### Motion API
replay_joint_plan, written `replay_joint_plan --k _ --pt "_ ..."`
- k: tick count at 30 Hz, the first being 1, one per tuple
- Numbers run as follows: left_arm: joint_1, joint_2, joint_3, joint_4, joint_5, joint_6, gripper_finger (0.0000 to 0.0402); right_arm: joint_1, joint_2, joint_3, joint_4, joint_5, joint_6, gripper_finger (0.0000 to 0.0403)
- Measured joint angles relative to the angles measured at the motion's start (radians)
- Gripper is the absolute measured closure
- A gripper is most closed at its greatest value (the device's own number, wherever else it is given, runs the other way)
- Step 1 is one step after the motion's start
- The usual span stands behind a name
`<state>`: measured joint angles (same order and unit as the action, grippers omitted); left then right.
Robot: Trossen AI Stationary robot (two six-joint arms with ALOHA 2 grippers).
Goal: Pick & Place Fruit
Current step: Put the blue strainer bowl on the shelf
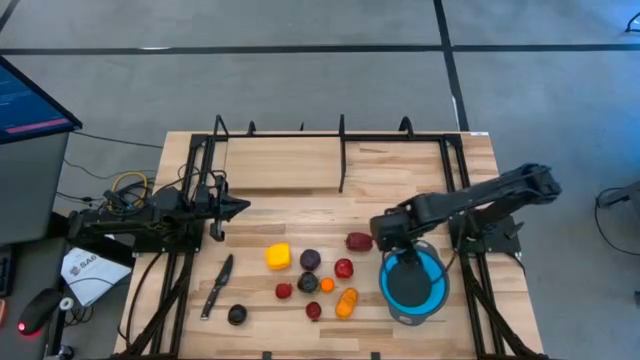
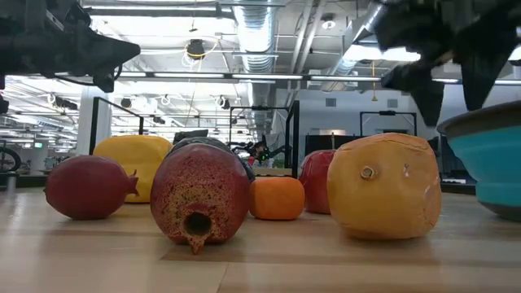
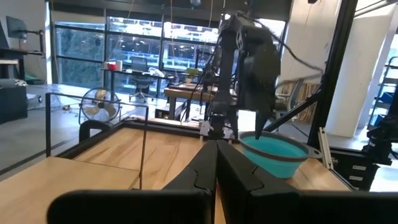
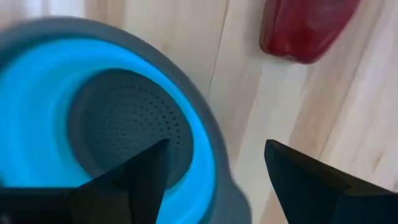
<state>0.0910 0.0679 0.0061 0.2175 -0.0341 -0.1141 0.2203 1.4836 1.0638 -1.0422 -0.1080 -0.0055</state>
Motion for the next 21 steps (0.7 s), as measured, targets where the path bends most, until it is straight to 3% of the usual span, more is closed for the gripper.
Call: replay_joint_plan --k 8,17,21 --pt "0.0 0.005 0.0 0.006 0.0 0.0 0.0399 0.001 0.132 0.0 0.011 0.001 -0.048 0.0207" --pt "0.0 0.024 0.0 0.015 0.004 0.0 0.0399 -0.008 0.141 0.0 -0.028 -0.065 -0.049 0.0381" --pt "0.0 0.027 0.0 0.018 0.004 0.0 0.0399 -0.037 0.104 0.035 -0.099 -0.131 0.01 0.0376"
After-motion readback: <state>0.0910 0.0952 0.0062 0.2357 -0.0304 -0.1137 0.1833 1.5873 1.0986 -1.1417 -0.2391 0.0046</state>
